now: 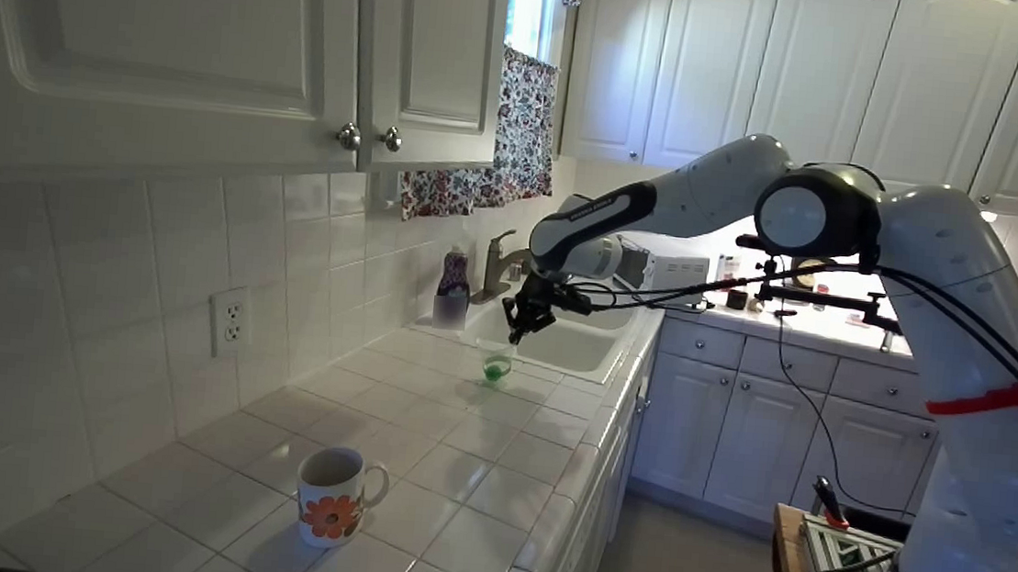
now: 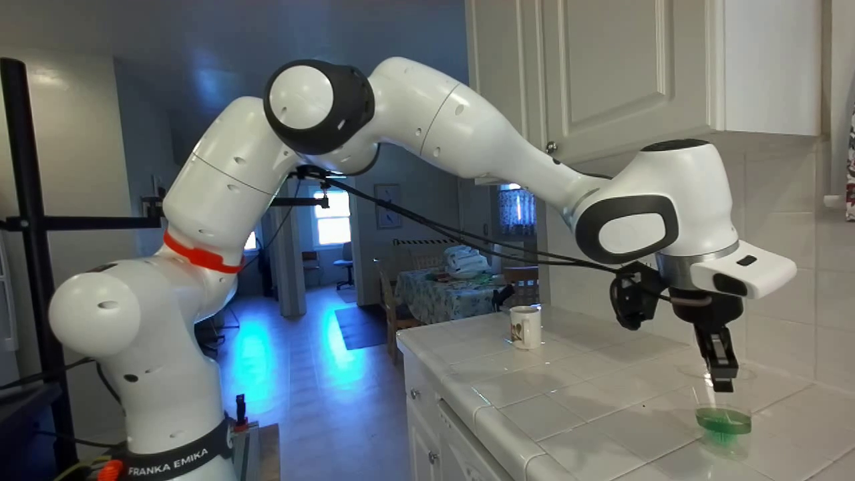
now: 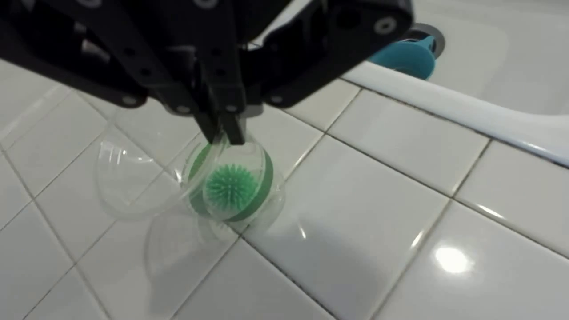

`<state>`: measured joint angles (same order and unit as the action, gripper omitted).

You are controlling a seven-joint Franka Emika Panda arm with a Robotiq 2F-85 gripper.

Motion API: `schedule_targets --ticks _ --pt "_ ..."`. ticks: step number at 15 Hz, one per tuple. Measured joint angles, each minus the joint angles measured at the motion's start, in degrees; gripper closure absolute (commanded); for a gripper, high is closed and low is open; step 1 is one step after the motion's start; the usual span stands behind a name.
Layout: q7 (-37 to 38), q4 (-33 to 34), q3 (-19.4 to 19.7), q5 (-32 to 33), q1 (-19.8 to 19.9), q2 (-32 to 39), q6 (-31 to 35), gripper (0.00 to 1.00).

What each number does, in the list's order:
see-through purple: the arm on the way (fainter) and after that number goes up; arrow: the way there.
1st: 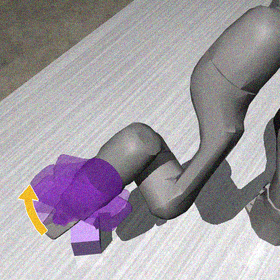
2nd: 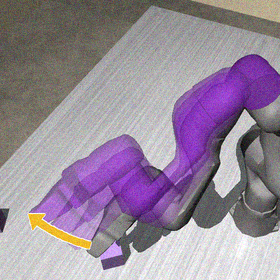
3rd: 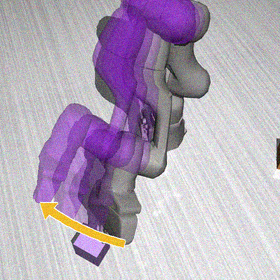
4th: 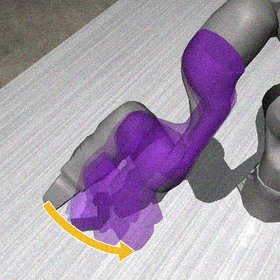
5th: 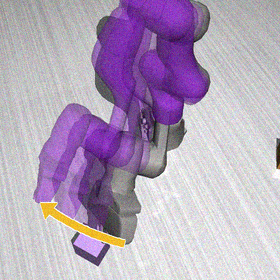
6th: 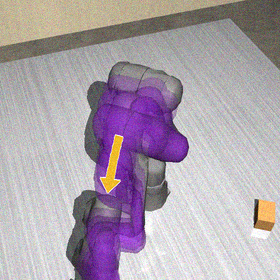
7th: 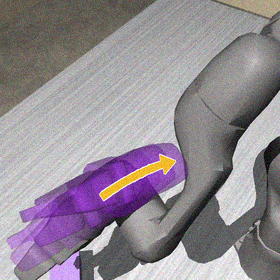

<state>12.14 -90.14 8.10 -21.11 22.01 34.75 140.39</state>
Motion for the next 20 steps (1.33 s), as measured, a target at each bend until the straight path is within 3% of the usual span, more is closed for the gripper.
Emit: schedule_targets --ticks 4,10,20 --pt "-4.7 0.0 -1.1 3.8 -3.2 -1.6 -0.1 0.98" --pt "-7.9 -1.2 -2.8 12.0 -11.2 -6.5 -0.7 0.98" --pt "-8.8 -2.3 -4.6 23.2 -21.0 -8.6 -0.7 0.98"
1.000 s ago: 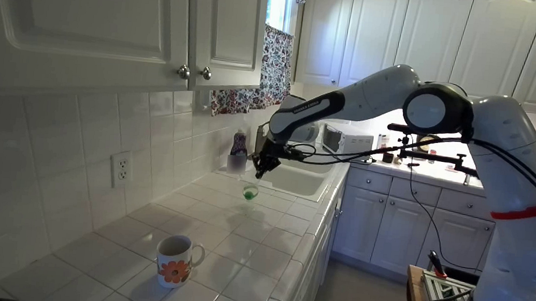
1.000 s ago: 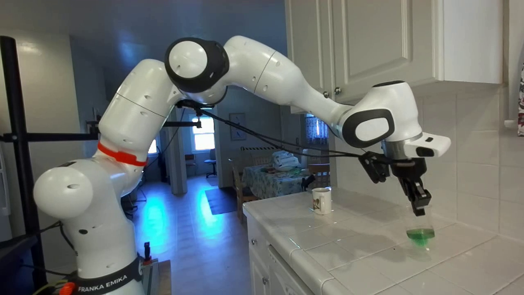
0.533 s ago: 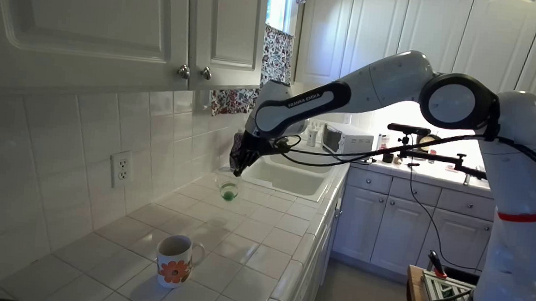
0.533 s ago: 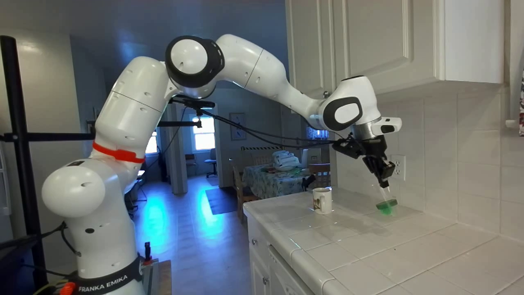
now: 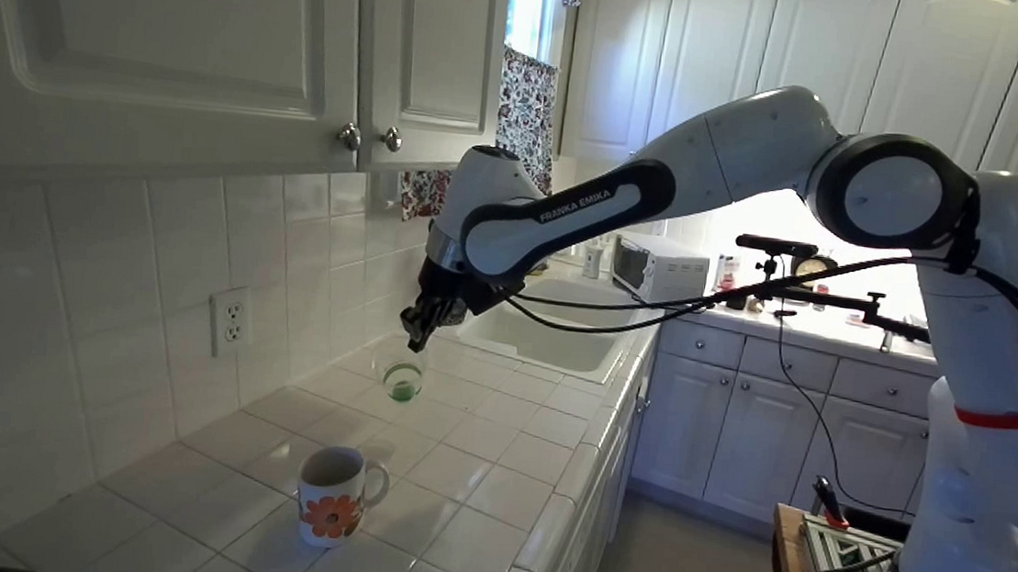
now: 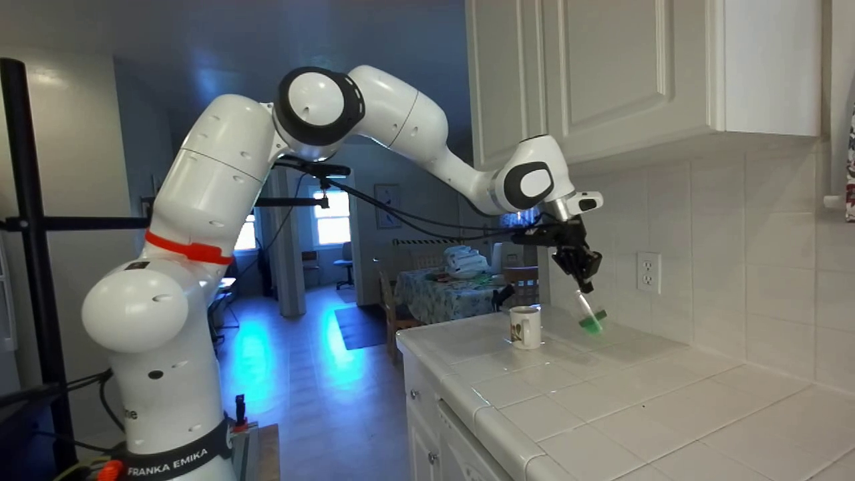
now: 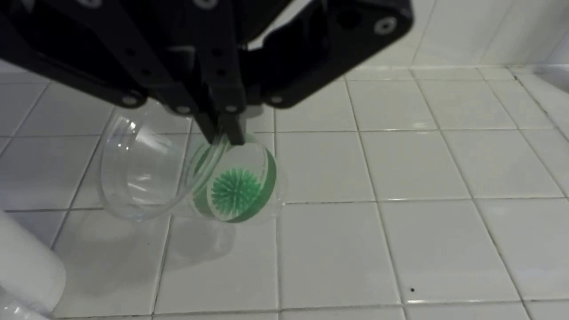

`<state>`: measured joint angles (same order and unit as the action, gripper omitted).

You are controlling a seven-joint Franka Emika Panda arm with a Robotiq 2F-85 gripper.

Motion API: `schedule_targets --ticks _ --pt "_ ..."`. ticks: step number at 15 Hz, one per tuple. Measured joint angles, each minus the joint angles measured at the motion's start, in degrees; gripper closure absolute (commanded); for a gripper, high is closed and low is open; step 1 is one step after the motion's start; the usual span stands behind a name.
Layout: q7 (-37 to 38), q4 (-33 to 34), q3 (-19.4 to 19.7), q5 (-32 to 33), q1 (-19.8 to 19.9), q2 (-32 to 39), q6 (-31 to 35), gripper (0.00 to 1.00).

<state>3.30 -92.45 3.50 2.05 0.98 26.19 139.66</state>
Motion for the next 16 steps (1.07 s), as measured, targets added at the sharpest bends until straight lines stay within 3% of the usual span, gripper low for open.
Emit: schedule_targets --ticks 16 --pt "7.4 -1.4 1.2 20.9 -10.4 0.0 4.7 0.98"
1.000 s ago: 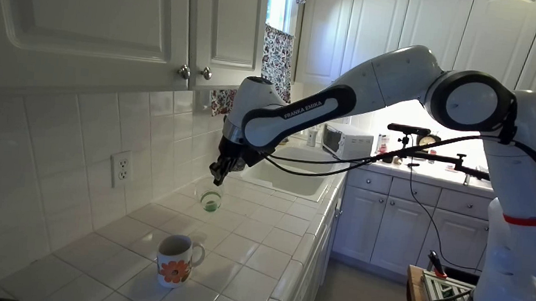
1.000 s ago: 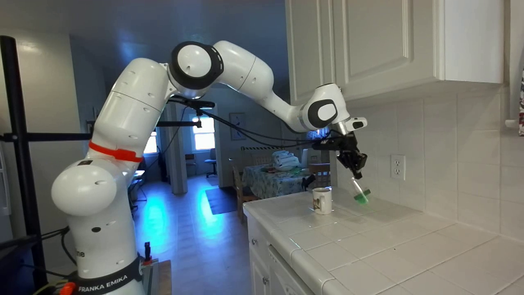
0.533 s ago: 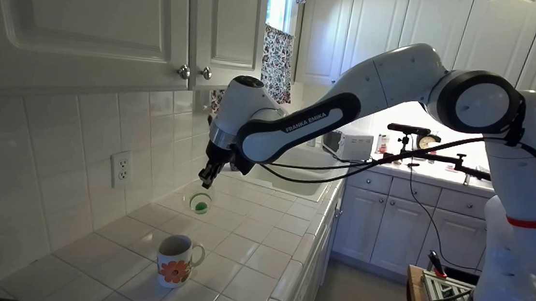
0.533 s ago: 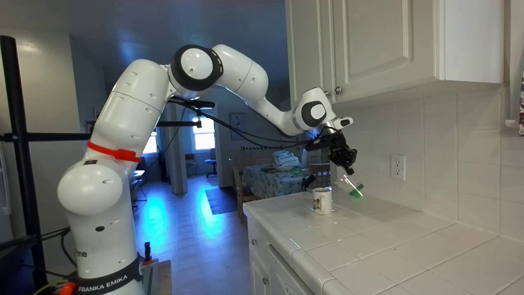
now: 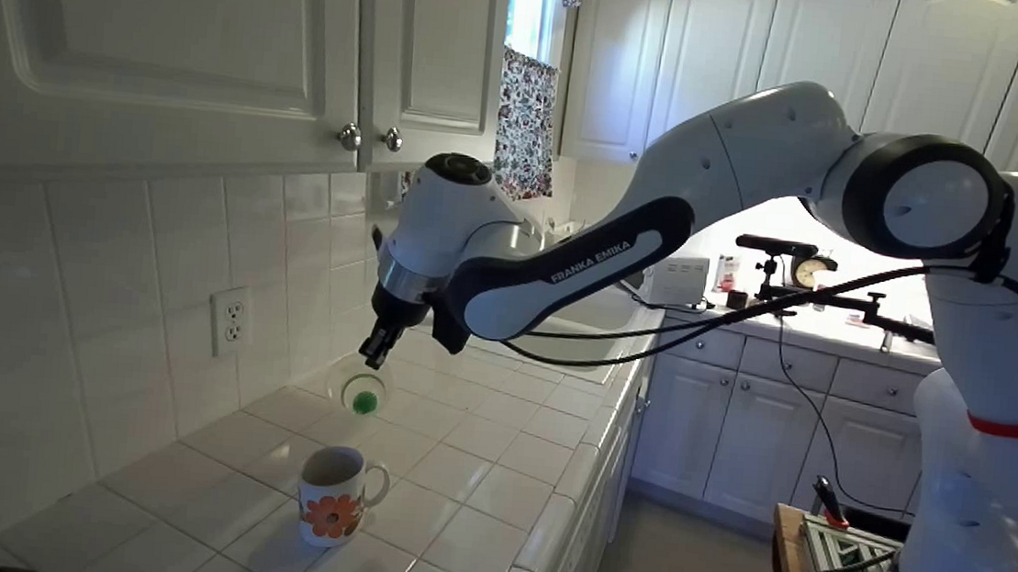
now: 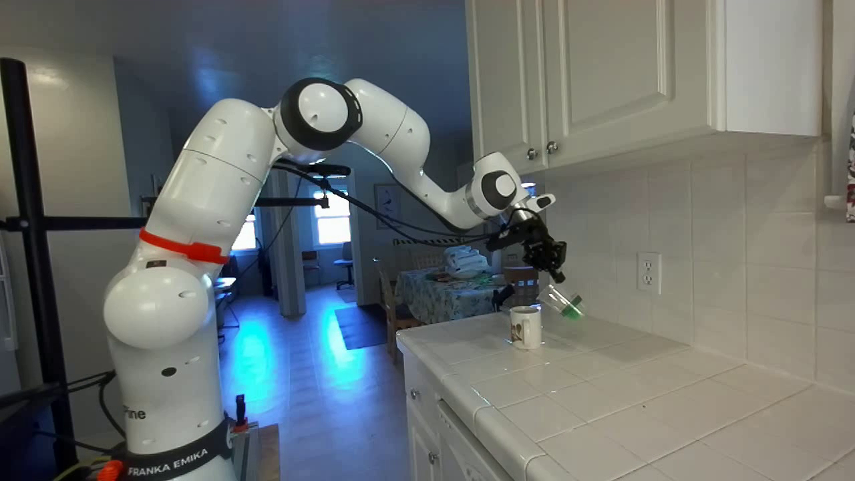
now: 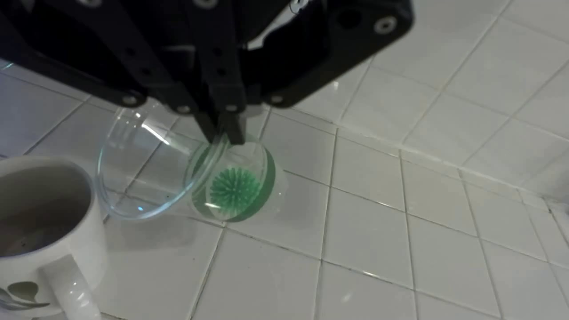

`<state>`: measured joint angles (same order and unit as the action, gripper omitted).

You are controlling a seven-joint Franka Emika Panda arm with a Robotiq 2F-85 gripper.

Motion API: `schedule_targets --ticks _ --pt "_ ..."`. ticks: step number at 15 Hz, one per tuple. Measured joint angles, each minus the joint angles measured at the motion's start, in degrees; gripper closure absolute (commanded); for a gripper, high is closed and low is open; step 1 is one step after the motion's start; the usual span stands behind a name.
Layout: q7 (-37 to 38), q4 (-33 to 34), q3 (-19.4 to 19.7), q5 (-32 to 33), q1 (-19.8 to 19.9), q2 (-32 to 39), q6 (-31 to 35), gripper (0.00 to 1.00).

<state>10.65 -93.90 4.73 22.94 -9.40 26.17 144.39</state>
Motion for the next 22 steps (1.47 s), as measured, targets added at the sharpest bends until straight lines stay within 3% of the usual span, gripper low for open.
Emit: schedule_targets --ticks 10,12,22 --pt "11.6 -2.5 3.8 13.3 -6.1 0.0 4.4 0.98" --pt "14.6 -2.8 4.2 16.4 -6.9 0.0 5.1 0.94" --pt "17.5 -3.0 4.7 20.7 -7.6 0.1 5.4 0.98"
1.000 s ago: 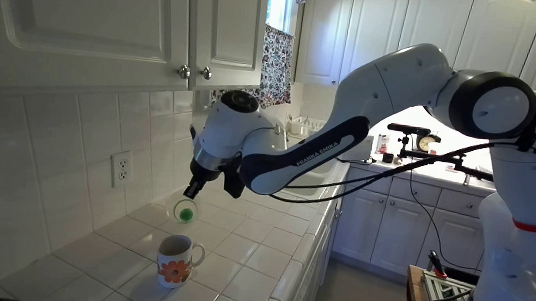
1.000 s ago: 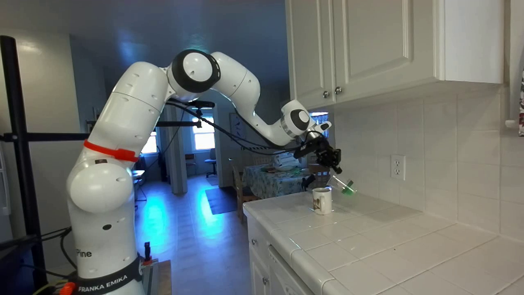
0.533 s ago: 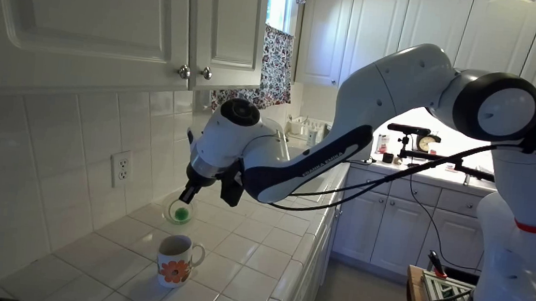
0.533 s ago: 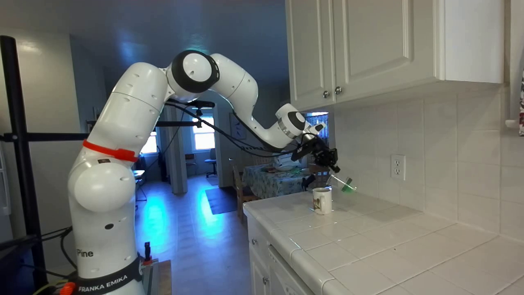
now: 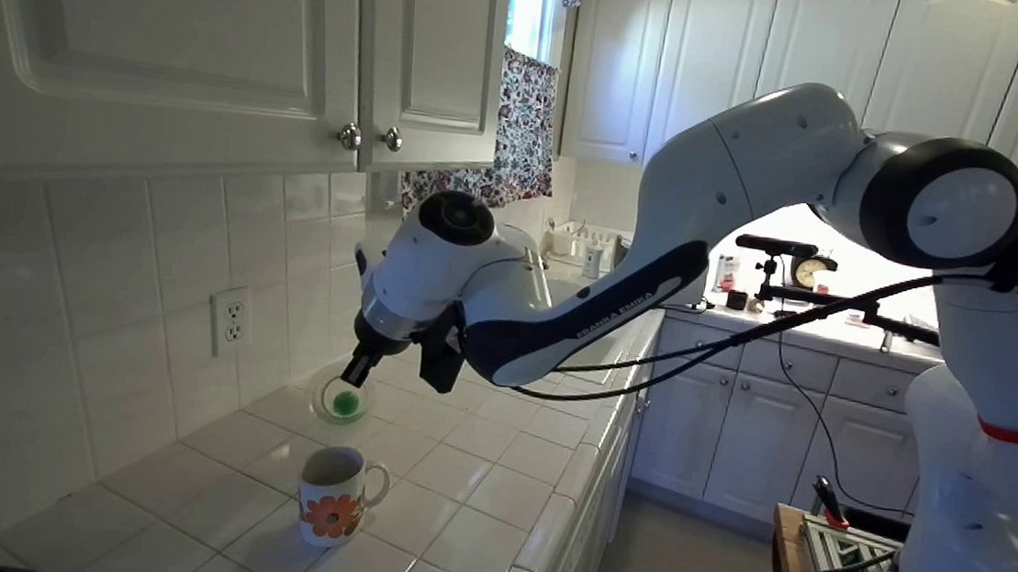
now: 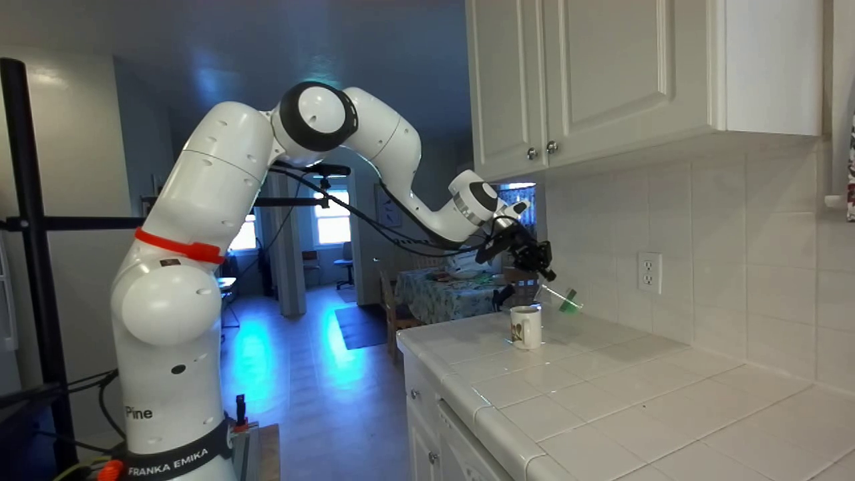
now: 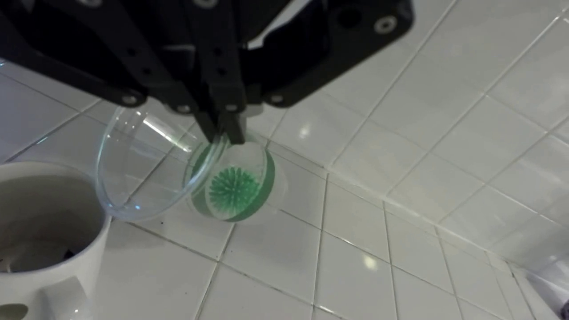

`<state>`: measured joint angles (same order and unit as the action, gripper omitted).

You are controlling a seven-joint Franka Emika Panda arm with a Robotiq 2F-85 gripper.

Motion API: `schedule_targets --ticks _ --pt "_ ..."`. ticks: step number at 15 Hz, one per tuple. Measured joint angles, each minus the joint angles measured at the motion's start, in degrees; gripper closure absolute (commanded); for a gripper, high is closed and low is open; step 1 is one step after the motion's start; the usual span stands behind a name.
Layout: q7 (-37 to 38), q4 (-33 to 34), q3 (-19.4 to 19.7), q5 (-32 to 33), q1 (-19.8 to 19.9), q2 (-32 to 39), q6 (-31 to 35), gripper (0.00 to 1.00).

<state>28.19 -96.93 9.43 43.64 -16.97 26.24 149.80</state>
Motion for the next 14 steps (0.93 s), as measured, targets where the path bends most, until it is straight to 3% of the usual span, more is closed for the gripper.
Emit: schedule_targets --ticks 14 --pt "10.6 0.0 -2.3 17.1 -1.1 0.0 -2.0 0.98"
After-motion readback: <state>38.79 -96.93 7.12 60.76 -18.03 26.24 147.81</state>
